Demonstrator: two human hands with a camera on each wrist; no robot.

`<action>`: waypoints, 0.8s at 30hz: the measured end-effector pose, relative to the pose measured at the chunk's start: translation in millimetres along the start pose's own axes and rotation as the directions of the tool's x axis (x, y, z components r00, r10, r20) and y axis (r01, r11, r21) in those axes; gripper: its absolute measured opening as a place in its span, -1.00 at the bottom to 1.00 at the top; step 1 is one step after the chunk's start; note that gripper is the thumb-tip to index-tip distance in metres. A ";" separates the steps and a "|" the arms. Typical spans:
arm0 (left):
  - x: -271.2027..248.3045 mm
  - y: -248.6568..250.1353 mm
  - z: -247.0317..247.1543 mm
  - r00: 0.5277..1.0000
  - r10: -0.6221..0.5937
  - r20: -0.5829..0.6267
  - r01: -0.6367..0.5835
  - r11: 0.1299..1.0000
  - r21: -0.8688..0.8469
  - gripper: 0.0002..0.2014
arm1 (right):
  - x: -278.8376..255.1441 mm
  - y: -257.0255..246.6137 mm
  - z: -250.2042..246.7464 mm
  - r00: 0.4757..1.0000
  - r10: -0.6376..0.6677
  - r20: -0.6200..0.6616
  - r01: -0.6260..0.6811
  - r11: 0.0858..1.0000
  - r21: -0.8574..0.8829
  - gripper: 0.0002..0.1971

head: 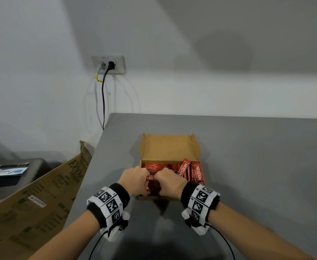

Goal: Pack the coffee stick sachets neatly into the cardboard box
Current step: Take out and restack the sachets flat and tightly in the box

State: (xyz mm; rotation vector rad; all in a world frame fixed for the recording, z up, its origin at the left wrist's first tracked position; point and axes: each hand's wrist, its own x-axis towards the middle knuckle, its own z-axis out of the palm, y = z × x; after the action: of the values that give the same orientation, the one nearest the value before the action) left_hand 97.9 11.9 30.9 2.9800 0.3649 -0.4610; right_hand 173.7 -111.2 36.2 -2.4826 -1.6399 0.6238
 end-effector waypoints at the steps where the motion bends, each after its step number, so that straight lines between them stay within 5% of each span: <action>1: -0.3 -0.1 2.6 1.000 0.005 -0.008 -0.005 1.000 0.005 -0.81 | -1.1 2.0 -0.3 1.000 0.011 0.012 -0.011 1.000 -0.021 -0.89; 10: 0.3 -1.0 16.1 0.998 0.004 -0.057 -0.005 1.000 -0.023 -0.71 | -5.7 1.7 2.4 1.000 0.026 0.017 -0.023 0.984 -0.177 -0.88; 18: -5.6 -3.9 -9.9 0.997 -0.026 -0.066 0.015 0.987 -0.160 -0.85 | -5.2 8.9 1.7 1.000 0.013 -0.014 -0.014 0.998 -0.057 -0.89; 19: -5.0 -7.1 -16.1 0.991 -0.053 -0.123 0.019 0.964 -0.265 -0.93 | -6.1 10.2 0.7 1.000 0.016 -0.026 -0.017 1.000 -0.016 -0.87; 21: -1.6 -13.9 -23.2 0.943 -0.141 -0.303 -0.032 0.864 -0.503 -0.76 | -7.2 11.7 -1.1 0.996 0.026 -0.089 -0.019 0.997 0.071 -0.79; 24: -0.8 -4.8 -29.2 0.824 -0.280 -0.493 -0.258 0.588 -0.766 -0.70 | -5.5 10.6 -3.9 0.974 0.033 -0.225 0.030 0.963 0.269 -0.60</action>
State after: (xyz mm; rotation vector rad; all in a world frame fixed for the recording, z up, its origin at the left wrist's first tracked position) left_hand 104.2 20.5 58.6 2.0851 0.4726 0.5368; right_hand 182.4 -120.1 38.0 -2.2629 -1.3691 0.5024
